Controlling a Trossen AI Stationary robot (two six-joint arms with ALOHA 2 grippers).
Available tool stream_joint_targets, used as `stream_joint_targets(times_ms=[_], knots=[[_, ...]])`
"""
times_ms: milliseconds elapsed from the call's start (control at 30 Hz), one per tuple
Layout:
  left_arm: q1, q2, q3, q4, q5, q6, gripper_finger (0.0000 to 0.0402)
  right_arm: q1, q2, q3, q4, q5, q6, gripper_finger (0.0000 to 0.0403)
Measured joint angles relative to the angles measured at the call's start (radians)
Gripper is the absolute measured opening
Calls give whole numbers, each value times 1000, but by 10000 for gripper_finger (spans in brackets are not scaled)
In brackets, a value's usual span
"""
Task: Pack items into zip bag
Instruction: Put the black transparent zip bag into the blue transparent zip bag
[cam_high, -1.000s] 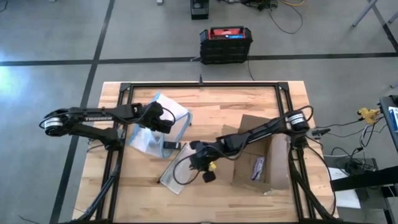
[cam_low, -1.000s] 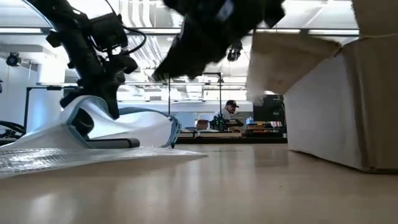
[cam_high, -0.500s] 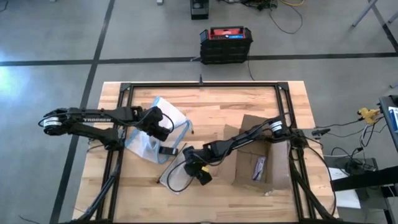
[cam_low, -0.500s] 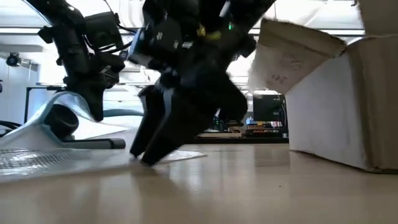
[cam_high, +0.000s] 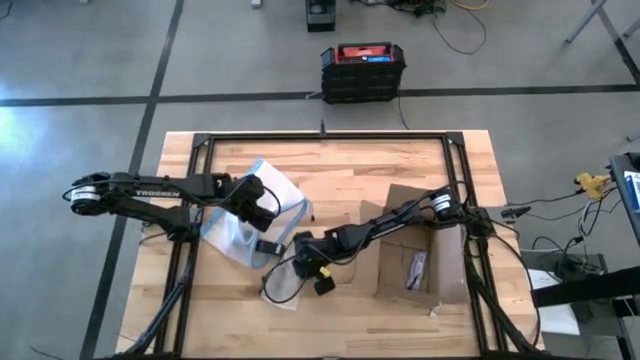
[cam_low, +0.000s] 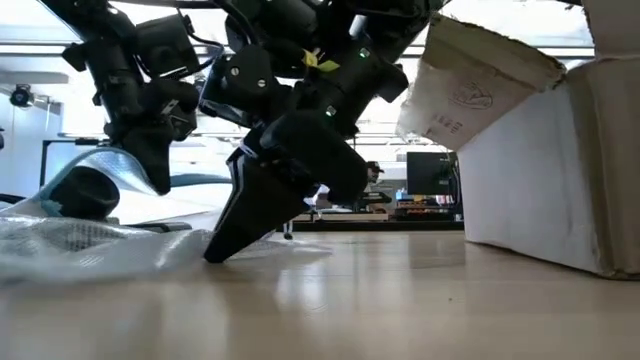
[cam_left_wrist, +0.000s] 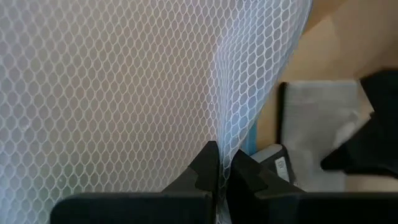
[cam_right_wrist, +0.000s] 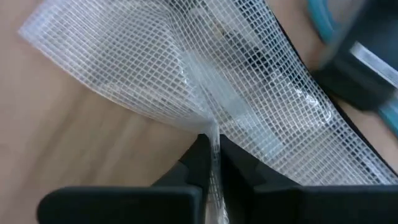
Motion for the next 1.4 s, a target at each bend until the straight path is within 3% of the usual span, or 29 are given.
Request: stream_joint_targets(times_ms=[167,367,667,833,967,1100,1200,1267,1400], knots=[[-2,-7,0,-5,20,4,0,-9,-88,17,-151,54,-23,2],[-5,-17,0,25,28,-7,0,-37,-223,26,-165,56,-44,0],[-11,-41,0,273,103,-49,0,-98,-154,24,-62,-28,-105,0],[-29,-43,0,289,133,-78,0,-156,-105,23,-28,155,15,0],[-56,-36,0,282,150,-91,0,-208,-104,24,-49,180,151,0],[-65,-25,0,285,141,-91,0,-248,-105,24,15,167,266,0],[-66,-15,0,288,121,-88,0,-253,-105,23,122,150,275,0],[-66,-12,0,287,114,-82,0,-249,-105,23,188,84,267,0],[-67,-7,0,285,103,-80,0,-231,-105,23,223,55,244,0]])
